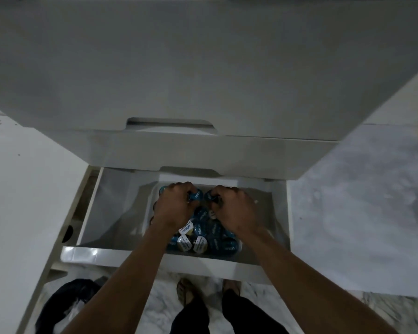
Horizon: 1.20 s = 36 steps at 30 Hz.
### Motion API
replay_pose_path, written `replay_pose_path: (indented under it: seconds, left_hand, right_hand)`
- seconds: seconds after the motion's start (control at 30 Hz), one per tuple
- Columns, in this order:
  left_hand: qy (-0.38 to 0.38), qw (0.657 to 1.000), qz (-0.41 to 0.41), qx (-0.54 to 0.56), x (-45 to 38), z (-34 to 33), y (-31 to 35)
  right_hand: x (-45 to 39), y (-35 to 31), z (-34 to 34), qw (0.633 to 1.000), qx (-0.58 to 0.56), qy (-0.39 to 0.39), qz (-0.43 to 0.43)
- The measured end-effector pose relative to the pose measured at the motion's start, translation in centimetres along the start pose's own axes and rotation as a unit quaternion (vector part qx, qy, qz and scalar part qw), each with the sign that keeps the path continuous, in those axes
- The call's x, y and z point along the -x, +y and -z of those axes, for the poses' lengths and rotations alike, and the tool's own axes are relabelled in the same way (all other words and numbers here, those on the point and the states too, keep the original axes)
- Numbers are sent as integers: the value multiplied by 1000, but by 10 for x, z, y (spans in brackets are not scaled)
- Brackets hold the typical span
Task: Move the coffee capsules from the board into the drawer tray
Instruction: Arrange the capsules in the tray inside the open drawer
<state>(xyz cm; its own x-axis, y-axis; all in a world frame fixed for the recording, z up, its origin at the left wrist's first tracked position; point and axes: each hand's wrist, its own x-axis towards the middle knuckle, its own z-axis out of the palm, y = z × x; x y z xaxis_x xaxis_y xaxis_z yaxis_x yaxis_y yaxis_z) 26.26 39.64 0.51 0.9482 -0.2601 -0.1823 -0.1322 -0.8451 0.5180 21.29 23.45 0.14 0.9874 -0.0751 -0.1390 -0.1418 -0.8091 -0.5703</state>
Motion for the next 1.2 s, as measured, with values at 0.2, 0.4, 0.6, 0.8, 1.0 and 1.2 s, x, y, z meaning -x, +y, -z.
replay_pose_path:
  seconds: [0.2, 0.4, 0.6, 0.8, 1.0, 1.2]
  left_hand:
    - [-18, 999, -12, -37, -9, -8, -10]
    - [-28, 999, -24, -26, -8, -13, -14]
    - [-18, 999, -33, 8, -8, -12, -12]
    - [10, 999, -30, 25, -4, -10, -11]
    - [33, 998, -7, 58, -7, -4, -16]
    - [49, 996, 11, 78, -5, -1, -13]
  right_hand:
    - [-7, -3, -9, 999, 52, 8, 4]
    - [-9, -3, -12, 998, 56, 4, -6]
    - [-7, -3, -7, 999, 31, -18, -25]
    - [-9, 0, -9, 999, 29, -27, -12]
    - [-12, -1, -9, 999, 26, -32, -5]
    - [-11, 2, -7, 999, 16, -34, -9]
